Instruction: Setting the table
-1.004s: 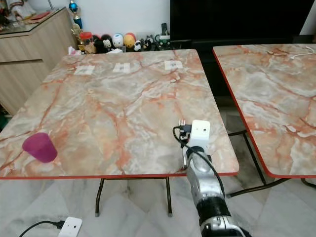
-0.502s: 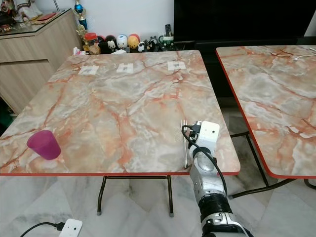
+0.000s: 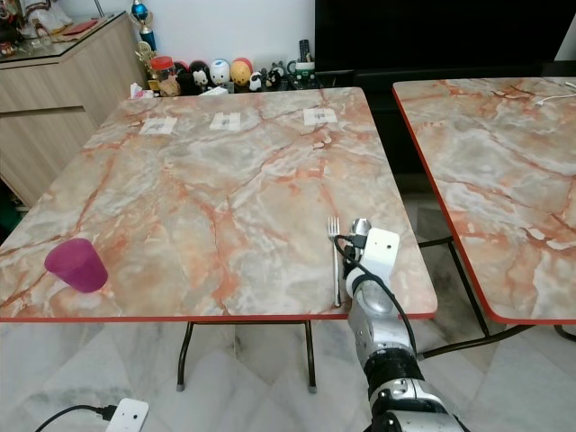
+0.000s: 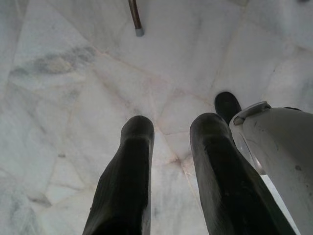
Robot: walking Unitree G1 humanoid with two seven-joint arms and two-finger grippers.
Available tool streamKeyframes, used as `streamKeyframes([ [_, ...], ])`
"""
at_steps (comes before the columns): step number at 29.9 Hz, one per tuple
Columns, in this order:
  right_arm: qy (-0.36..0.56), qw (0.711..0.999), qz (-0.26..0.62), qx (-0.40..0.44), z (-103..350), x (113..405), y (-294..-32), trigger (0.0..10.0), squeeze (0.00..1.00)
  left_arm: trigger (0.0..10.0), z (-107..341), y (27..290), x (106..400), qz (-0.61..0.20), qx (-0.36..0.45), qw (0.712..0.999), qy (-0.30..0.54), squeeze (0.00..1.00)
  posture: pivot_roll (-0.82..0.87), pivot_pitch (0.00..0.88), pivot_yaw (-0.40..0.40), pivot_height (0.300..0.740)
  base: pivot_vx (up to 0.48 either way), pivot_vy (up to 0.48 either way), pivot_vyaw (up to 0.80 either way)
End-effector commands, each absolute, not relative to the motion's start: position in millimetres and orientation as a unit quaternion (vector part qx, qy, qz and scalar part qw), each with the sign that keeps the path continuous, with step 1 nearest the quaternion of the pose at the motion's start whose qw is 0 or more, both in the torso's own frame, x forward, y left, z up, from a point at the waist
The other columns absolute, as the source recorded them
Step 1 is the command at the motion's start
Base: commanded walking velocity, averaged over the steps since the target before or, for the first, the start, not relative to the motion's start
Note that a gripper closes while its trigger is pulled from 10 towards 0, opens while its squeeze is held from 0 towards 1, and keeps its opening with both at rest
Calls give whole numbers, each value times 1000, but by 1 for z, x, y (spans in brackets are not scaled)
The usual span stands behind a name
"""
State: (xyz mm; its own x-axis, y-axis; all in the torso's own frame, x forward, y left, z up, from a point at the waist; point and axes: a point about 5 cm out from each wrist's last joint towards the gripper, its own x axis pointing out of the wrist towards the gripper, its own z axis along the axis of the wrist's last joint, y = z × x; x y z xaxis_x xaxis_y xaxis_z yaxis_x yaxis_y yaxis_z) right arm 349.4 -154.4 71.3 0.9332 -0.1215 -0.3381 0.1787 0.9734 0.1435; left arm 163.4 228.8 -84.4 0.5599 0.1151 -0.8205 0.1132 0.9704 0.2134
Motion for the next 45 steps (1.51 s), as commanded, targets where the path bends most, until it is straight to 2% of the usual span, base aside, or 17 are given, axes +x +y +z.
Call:
streamKeyframes([
  [1,182,977,-72,88,67,349,-151,7098,0,10000,-86,234,157,9,118,869,480,0,-97,49,74,740,0,0,0],
  [2,184,976,-73,87,66,348,-151,0,0,10000,-86,234,156,9,117,869,480,0,-97,50,74,740,0,0,0],
  [37,192,979,-55,41,58,344,-148,0,0,10000,-83,227,167,-11,111,876,469,0,-101,47,71,740,0,0,0],
  [38,170,983,-58,42,62,345,-149,2863,0,10000,-83,227,167,-11,112,876,469,0,-100,45,68,740,0,0,0],
  [39,158,985,-57,44,64,345,-149,2863,0,10000,-83,227,166,-10,112,876,469,0,-100,45,68,740,0,0,0],
  [40,133,988,-63,42,68,344,-150,10000,0,10000,-83,227,166,-10,112,876,469,0,-98,44,66,740,0,0,0],
  [42,128,989,-65,41,69,344,-151,10000,0,10000,-83,227,166,-9,112,876,469,0,-98,44,66,740,0,0,0],
  [45,66,993,-85,43,78,339,-157,10000,0,10000,-83,228,167,-5,114,877,467,0,-98,43,63,740,0,0,0],
])
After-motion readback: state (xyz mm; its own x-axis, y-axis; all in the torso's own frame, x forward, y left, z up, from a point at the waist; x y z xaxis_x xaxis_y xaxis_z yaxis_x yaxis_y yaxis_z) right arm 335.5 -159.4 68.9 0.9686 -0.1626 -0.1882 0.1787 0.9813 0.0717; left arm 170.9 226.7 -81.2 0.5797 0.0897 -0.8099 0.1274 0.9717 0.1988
